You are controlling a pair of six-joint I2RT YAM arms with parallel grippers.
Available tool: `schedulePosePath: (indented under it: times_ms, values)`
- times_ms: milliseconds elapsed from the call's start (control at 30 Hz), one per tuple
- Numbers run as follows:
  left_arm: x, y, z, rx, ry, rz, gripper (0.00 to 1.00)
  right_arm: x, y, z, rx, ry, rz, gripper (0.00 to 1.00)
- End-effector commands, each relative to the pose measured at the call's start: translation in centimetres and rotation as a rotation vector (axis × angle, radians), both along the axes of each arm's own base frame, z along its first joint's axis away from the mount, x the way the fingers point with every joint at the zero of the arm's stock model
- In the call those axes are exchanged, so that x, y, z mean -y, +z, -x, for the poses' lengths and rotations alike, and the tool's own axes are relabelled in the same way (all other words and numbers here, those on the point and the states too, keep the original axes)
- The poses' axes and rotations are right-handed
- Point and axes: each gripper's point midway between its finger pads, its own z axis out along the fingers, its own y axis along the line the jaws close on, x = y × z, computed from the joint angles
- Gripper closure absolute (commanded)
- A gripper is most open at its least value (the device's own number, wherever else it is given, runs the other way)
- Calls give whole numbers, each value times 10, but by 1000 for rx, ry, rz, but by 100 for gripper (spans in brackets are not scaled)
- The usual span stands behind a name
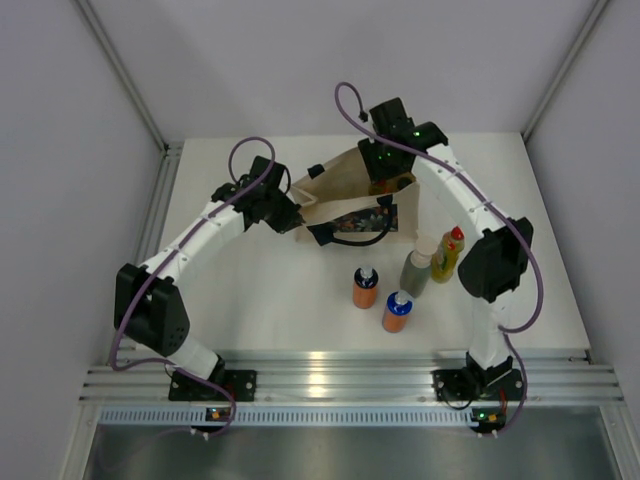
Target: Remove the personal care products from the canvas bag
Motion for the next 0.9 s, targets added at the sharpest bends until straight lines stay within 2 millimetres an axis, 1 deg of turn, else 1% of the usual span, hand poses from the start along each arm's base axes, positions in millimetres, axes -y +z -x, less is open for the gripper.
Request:
schedulePosePath:
  times_ms: [0,100,133,200,267,300,367,433,467,600,633,700,833,867]
  values:
    - [-1,-25,17,-96,-28,-24,100,2,2,-9,4,21,-1,55]
    - [-1,-25,19,-96,-28,-24,100,2,-1,-12,2,19,0,60]
    - [-1,-25,18,-94,-28,-25,100,2,-1,-12,0,22,0,64]
    - [-2,-24,19,-93,-28,-23,100,1,-2,-12,1,23,1,66]
    - [-2,-23,19,-91,-28,-22,100,2,-1,-13,2,22,1,76]
    - [-2,-23,19,-89,-28,-23,100,1,0,-12,4,22,-2,79]
    - [-2,-23,19,-90,-27,-24,100,0,4,-12,10,28,-8,92]
    - [-1,-22,19,-90,-29,-20,100,-3,12,-11,26,35,-29,100]
    - [-1,-22,18,-90,-30,-19,100,-4,18,-9,34,33,-37,100]
    - [1,-20,17,-88,-29,-11,100,-9,52,-4,110,34,-70,100]
    - [2,-19,17,-86,-30,-9,100,-12,58,-2,123,39,-72,100]
    - [3,-15,15,-79,-30,-3,100,-11,75,1,162,28,-85,100]
    - [5,-11,12,-72,-28,8,100,-16,104,11,215,29,-127,100]
    - [6,-8,10,-67,-25,14,100,-15,116,15,238,26,-145,100]
